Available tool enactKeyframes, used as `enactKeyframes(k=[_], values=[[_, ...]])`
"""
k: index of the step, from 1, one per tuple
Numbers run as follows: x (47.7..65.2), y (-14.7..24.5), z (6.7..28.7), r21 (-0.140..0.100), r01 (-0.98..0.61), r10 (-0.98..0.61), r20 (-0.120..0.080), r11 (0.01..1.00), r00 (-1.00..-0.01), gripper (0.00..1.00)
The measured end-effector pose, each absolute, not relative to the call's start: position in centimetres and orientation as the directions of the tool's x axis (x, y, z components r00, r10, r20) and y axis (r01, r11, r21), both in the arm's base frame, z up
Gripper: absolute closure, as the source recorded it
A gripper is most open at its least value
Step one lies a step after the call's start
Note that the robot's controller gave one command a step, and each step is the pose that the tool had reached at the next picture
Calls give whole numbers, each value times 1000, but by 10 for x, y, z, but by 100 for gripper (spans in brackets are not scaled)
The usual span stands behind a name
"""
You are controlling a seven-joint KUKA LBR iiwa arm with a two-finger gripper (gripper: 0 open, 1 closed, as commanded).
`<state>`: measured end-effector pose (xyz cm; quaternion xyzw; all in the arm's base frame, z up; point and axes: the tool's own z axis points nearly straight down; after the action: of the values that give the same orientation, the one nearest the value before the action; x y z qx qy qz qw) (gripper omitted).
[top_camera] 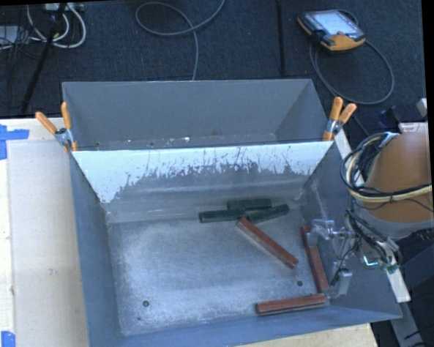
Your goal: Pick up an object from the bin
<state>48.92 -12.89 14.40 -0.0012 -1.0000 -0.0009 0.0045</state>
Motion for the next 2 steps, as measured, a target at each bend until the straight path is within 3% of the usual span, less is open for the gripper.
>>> enactKeyframes(k=[1, 2], values=[[491, -129, 148, 0, -1, -1, 2, 1000, -1000, 0], [506, -126, 116, 0, 80, 80, -2, 997, -997, 0]])
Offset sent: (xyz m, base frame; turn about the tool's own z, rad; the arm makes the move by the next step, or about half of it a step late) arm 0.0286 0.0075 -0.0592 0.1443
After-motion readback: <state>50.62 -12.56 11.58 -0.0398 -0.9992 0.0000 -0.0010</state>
